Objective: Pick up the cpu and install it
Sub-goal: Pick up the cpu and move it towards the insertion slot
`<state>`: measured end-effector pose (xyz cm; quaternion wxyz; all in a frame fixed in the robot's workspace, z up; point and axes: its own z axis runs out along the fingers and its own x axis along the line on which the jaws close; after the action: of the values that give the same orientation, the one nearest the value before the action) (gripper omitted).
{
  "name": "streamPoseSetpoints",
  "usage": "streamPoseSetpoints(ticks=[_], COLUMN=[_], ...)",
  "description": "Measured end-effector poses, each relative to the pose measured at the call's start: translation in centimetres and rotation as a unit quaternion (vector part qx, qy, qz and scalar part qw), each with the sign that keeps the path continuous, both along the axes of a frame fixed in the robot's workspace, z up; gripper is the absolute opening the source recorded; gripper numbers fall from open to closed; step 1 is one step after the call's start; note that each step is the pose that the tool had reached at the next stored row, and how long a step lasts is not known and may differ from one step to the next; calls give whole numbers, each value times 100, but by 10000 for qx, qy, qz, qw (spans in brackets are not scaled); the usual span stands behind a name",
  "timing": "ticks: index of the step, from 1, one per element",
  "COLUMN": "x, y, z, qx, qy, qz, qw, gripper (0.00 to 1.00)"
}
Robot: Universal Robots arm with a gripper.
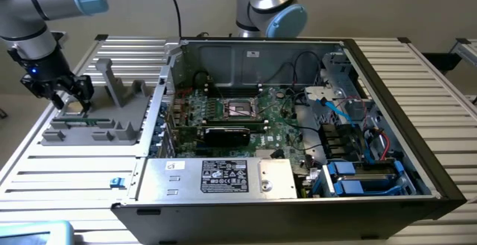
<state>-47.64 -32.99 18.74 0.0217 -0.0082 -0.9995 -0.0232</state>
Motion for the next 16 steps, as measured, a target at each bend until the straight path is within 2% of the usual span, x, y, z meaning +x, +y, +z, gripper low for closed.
streamPoseSetpoints(ticks=[10,11,12,13,16], x=[8,8,8,8,8], y=[0,0,0,-1,-1], z=[-9,-11,-12,-11,-12], qx=[0,0,0,0,0], qy=[6,6,6,7,7], qz=[-15,-16,-16,-16,-16], qw=[10000,10000,10000,10000,10000], gripper=[69,61,61,55,54])
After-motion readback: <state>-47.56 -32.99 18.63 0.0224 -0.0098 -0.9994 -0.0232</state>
